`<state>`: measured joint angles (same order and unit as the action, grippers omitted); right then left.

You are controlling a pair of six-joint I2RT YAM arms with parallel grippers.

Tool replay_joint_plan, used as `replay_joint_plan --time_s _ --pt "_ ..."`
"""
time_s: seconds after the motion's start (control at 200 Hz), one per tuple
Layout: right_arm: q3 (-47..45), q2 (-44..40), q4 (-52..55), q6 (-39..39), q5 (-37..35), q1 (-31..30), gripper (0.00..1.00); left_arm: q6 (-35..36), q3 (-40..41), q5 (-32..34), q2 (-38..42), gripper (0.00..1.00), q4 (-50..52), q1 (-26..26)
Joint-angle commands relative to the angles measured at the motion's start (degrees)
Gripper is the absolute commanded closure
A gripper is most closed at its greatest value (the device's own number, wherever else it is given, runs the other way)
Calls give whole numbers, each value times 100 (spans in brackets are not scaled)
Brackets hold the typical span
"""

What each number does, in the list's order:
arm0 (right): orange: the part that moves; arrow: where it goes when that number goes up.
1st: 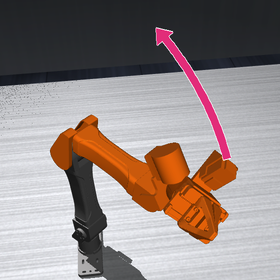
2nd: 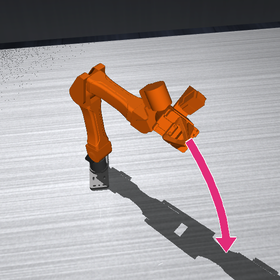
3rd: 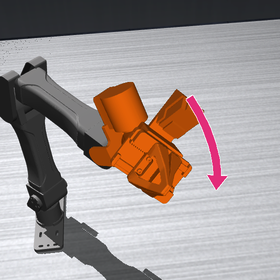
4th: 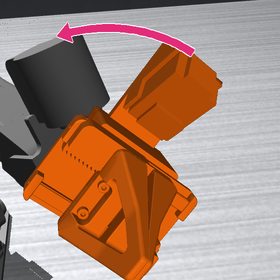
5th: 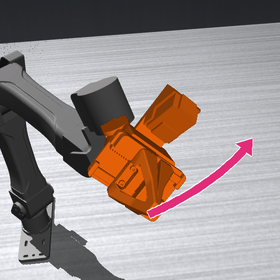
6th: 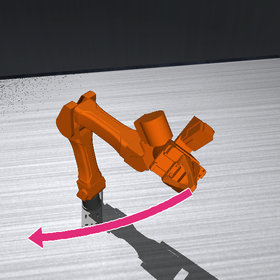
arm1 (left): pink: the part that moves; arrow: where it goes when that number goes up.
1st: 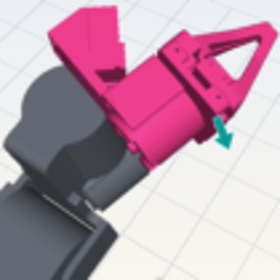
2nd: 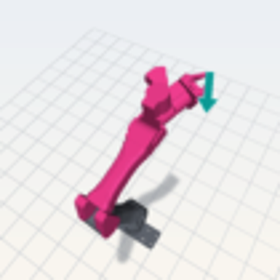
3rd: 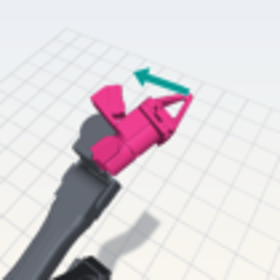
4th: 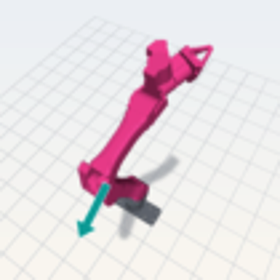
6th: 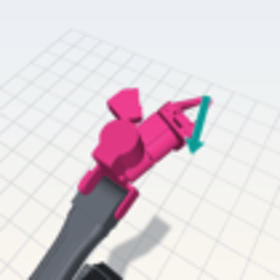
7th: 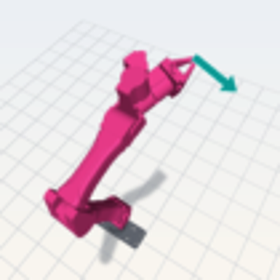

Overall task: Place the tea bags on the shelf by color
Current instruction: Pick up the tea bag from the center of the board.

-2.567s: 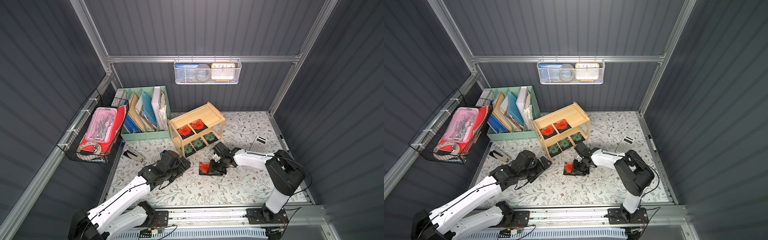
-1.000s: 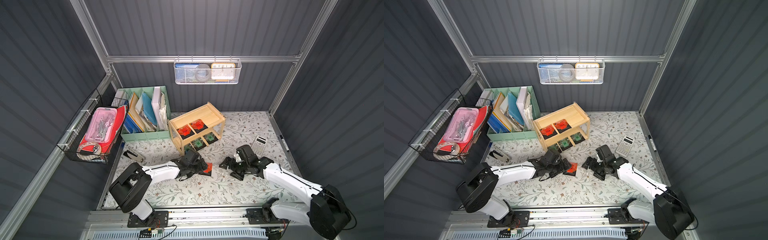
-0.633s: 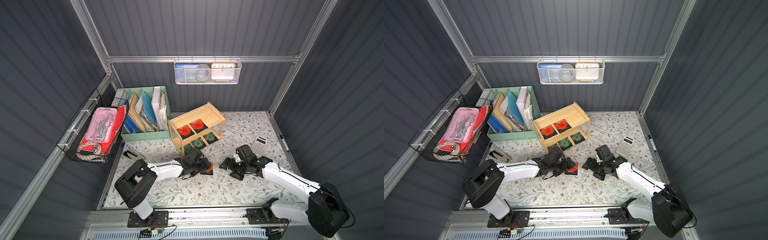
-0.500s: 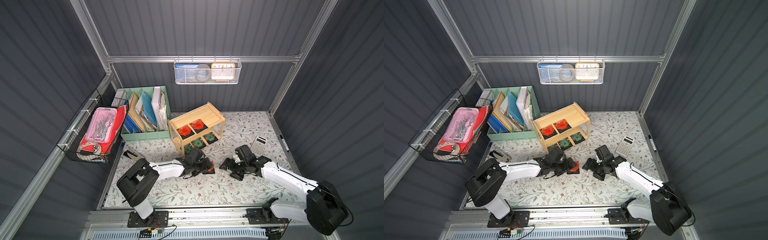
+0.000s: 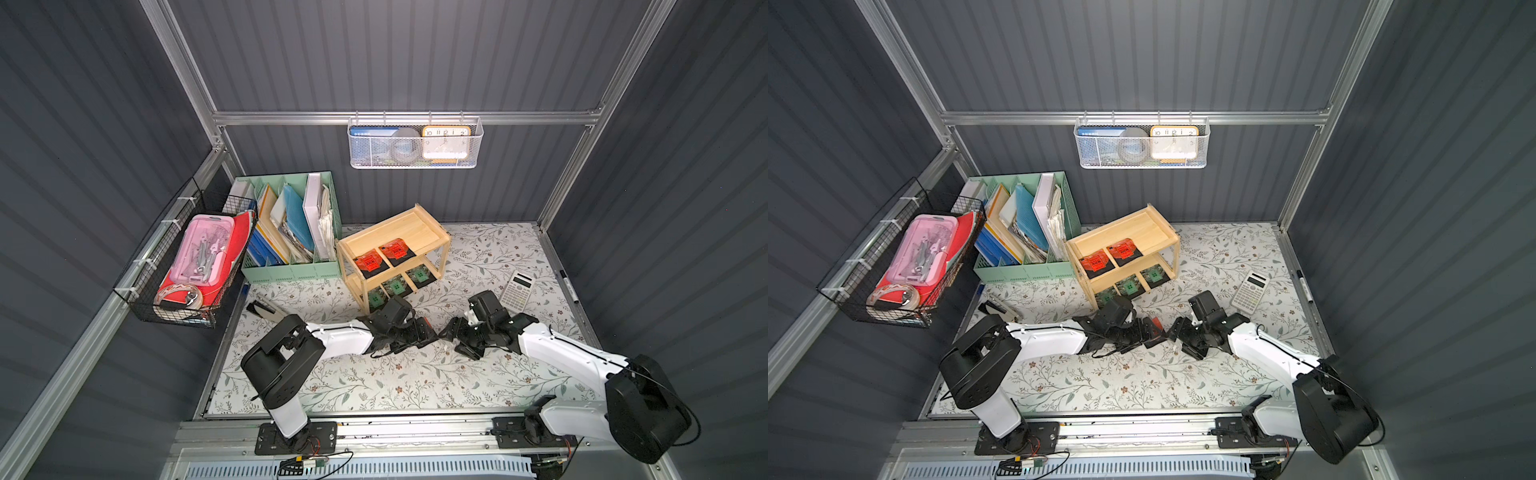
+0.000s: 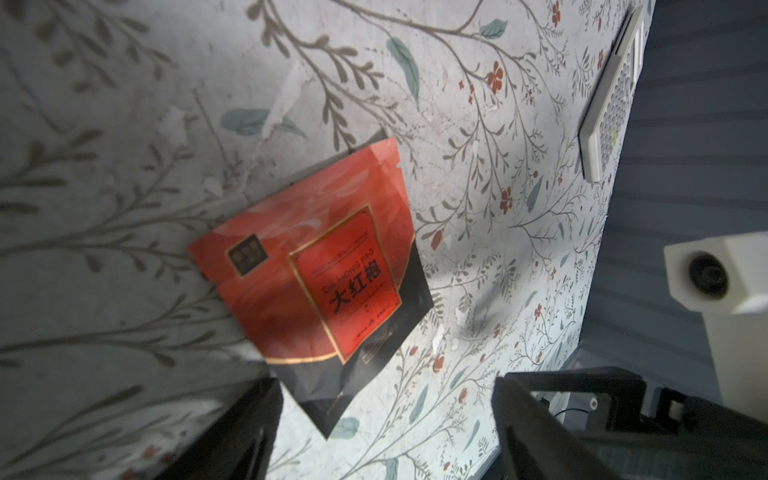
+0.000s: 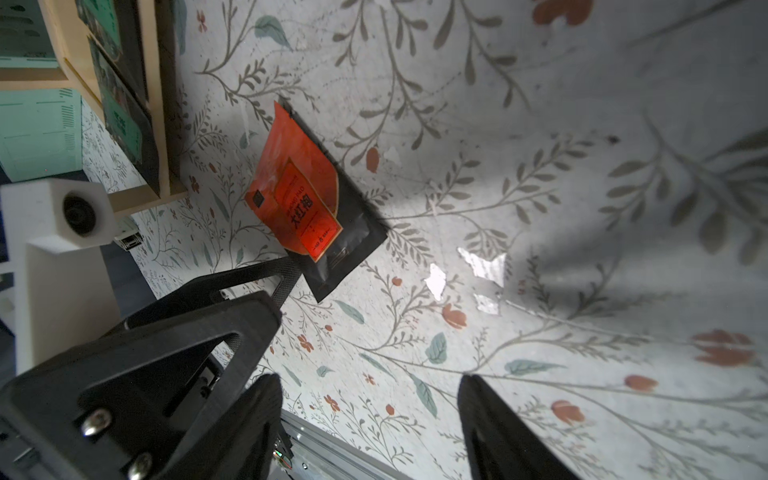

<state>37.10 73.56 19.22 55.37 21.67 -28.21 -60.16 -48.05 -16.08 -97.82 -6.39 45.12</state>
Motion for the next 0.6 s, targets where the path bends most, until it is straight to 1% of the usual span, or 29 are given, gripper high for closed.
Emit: replay_joint_plan --time_s 0.0,0.1,0.25,0.595 --pt "-113 32 -176 153 39 35 31 214 -86 182 292 15 274 19" --pt "-224 35 -384 299 70 52 33 198 -132 258 369 15 371 17" --pt "-394 113 -702 508 133 73 35 274 -312 259 247 15 414 17" --pt "-406 291 -858 648 162 107 36 383 -622 425 -101 14 569 -85"
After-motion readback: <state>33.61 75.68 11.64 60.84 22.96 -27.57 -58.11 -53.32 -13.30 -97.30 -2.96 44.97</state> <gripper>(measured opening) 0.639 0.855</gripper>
